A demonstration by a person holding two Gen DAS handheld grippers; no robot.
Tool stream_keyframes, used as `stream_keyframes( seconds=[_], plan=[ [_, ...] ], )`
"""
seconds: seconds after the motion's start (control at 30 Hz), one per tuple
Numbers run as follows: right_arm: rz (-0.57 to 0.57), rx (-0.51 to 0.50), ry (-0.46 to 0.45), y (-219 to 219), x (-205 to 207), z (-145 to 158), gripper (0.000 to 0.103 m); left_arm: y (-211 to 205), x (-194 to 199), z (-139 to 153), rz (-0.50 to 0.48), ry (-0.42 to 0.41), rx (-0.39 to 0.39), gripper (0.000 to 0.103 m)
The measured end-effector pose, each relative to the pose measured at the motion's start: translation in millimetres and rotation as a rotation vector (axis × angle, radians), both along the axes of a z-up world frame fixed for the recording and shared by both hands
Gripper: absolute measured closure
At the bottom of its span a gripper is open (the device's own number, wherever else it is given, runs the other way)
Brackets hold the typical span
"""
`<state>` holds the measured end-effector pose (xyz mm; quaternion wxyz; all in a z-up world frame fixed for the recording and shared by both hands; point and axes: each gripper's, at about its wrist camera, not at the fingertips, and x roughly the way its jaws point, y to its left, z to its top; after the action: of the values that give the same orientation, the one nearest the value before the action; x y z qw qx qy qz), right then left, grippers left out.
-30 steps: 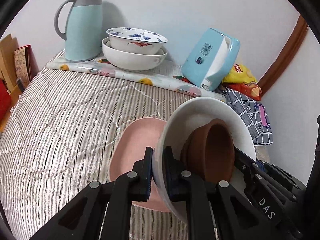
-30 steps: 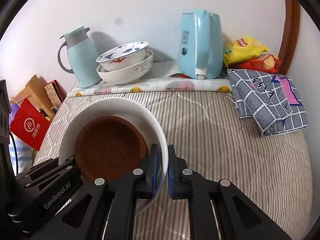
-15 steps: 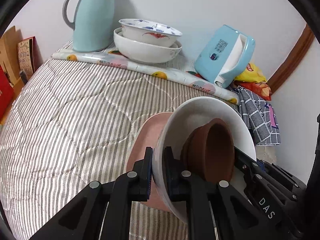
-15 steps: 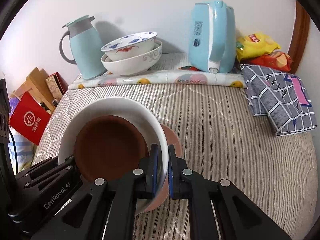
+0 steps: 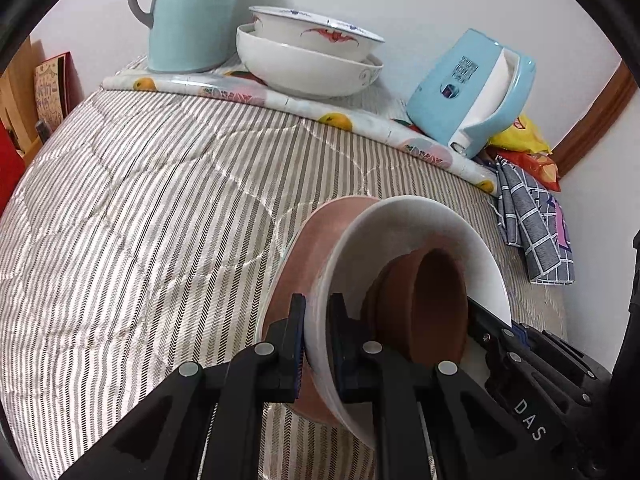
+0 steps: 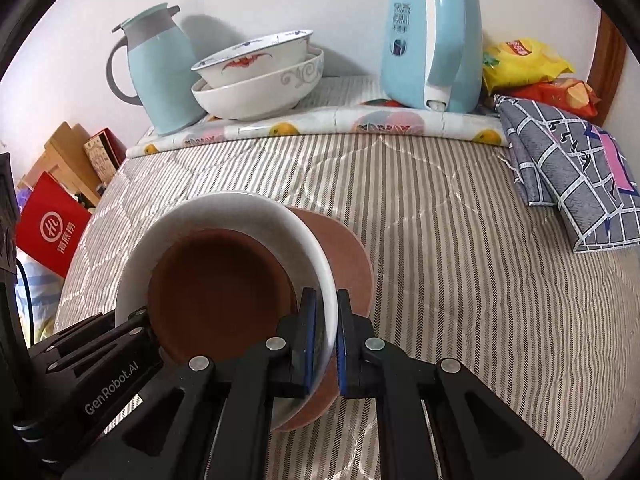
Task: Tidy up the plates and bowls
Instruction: 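Lower the white bowl onto the pink plate and open both grippers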
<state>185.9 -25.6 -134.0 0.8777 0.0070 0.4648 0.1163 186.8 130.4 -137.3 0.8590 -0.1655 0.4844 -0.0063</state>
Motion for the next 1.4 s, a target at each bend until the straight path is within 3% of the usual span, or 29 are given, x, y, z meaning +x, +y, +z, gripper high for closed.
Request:
stream_keyframes(
  seconds=[0.77,0.93,1.4],
  plan=[
    [0.013,-0.048,-0.021,7,3,-6,0.094,7,5,-13,-0.016,0.002,-0.048,0.091],
    [0.005,-0.034,-0.009,2,3,-5,0.09,8,4,-9,-0.018,-0.003,-0.047,0.09],
    [0.009,-0.041,-0.033,-8,-10,6,0.074,8,-10,3,-0.015,-0.018,-0.034,0.075]
  ],
)
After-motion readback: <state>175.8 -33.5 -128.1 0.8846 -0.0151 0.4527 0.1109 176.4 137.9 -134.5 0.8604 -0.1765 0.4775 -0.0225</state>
